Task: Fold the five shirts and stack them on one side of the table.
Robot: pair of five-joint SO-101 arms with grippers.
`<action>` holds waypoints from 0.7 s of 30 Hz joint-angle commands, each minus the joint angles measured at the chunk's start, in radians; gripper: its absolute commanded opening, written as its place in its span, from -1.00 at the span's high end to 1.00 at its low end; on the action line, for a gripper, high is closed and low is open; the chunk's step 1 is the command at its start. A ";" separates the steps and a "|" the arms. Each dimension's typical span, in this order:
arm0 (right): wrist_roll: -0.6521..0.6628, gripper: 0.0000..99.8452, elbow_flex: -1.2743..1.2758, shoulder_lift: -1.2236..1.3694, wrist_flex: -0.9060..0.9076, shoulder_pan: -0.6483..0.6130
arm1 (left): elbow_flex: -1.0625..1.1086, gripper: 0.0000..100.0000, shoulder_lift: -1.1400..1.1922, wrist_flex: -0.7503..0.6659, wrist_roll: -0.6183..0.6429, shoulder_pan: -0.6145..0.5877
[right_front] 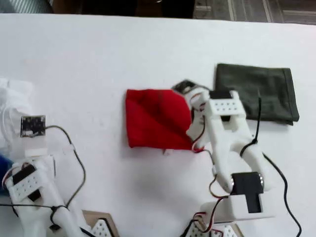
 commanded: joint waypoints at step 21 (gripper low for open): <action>-0.249 0.96 -0.804 0.624 -0.099 -0.101 | -0.004 0.95 -0.018 -0.017 0.008 -0.008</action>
